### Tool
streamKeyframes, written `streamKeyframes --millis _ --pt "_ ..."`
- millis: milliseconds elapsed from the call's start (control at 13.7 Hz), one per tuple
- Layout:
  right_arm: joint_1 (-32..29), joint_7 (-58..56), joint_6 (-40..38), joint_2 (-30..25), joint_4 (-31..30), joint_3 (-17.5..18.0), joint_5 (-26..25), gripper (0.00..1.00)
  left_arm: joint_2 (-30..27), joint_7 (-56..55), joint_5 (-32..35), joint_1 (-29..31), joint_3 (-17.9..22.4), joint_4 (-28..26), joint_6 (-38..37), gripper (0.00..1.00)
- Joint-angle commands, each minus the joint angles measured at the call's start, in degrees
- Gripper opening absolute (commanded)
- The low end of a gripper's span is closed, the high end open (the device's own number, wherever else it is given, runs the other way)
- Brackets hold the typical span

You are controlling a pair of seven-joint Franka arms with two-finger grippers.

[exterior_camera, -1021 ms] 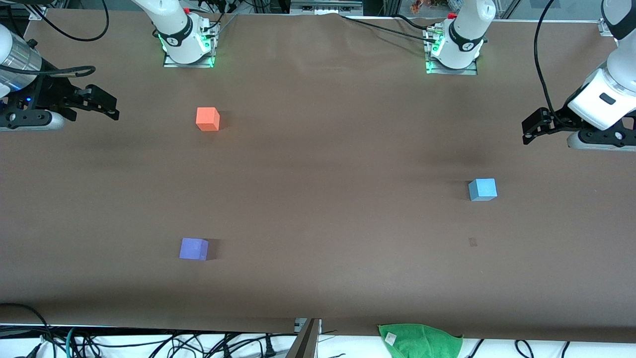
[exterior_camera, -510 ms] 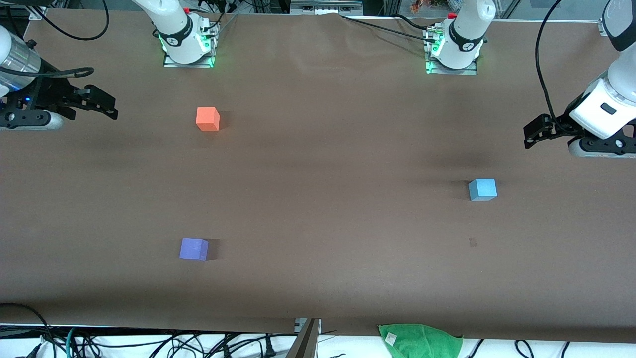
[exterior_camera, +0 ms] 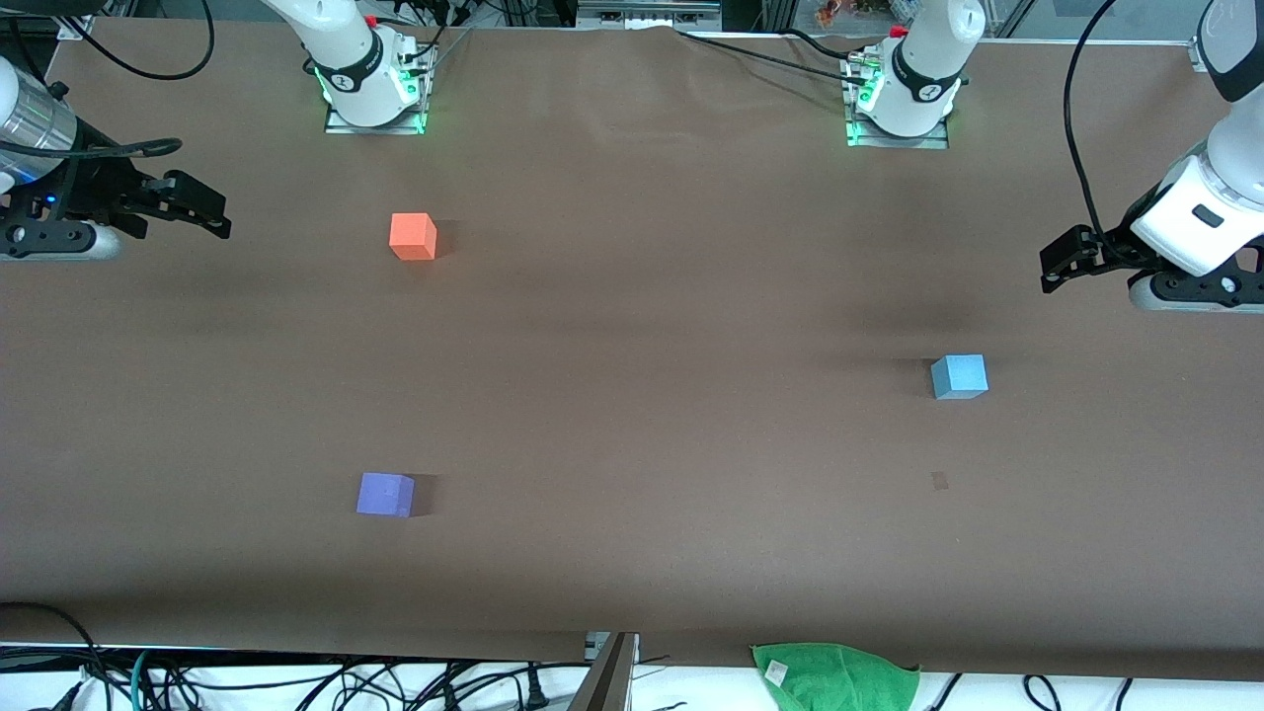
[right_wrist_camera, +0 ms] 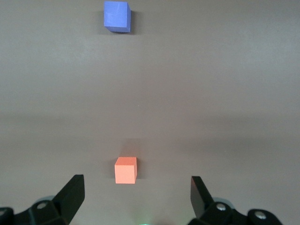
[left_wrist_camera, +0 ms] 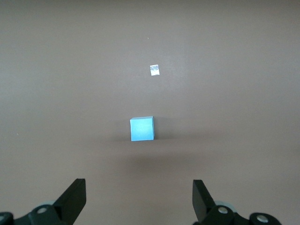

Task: Place blue block between orange and purple blocks

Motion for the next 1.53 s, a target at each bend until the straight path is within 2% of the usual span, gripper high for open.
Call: streamKeyframes --millis 0,948,1240,1458 --pt "-0.1 0.2 0.5 -1.7 -1.4 0.2 -0.5 1.0 0.4 -0.4 -1.0 0.4 -0.2 1.5 -1.3 1.0" --pt "0.0 0.1 0.2 -1.7 -1.4 0.4 -0.5 1.0 0.8 0.4 -1.0 1.0 0.1 1.6 -1.5 1.0" --pt "0.0 0.1 0.2 -1.7 -1.4 0.2 -0.6 1.0 4.9 0.7 -0.6 1.3 0.1 2.5 -1.4 1.0" --pt "0.0 0.1 0.2 -1.7 -1.4 0.2 -0.6 1.0 10.0 0.3 -1.2 1.7 0.1 2.5 0.0 1.0"
